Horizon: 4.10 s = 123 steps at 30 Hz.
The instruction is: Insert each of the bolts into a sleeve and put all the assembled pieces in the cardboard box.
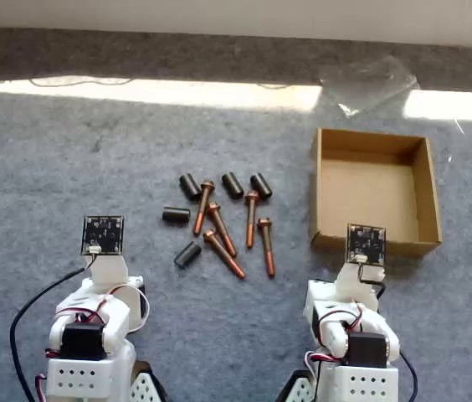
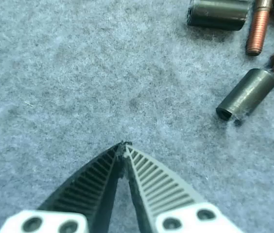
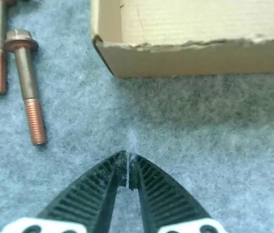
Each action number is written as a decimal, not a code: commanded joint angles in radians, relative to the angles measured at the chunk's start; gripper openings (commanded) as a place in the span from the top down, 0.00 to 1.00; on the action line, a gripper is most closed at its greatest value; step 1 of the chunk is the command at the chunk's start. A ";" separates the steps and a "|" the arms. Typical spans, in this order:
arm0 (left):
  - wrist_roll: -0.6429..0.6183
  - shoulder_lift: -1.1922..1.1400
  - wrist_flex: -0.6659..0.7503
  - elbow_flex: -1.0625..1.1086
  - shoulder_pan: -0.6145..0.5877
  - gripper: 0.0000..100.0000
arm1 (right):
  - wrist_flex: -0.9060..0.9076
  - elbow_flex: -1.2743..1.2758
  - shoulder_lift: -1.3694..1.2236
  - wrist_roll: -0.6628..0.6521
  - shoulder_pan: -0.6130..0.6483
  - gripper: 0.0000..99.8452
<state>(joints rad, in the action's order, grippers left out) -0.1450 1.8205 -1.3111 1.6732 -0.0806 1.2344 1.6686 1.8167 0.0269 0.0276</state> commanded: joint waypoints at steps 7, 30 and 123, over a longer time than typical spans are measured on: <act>-0.008 0.005 -0.008 0.022 0.058 0.99 | 0.007 0.101 0.008 0.006 0.016 0.99; 0.551 0.005 0.157 -0.038 -0.157 0.99 | -0.067 0.012 0.008 -0.508 0.143 0.99; 0.172 -1.342 0.428 -0.734 -0.214 0.84 | 0.352 -2.513 -2.649 -0.477 0.341 0.82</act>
<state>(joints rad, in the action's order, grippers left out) 0.0345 0.4687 -0.8968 0.9429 -0.2831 1.5873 -0.7971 -0.8393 -0.4381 0.3698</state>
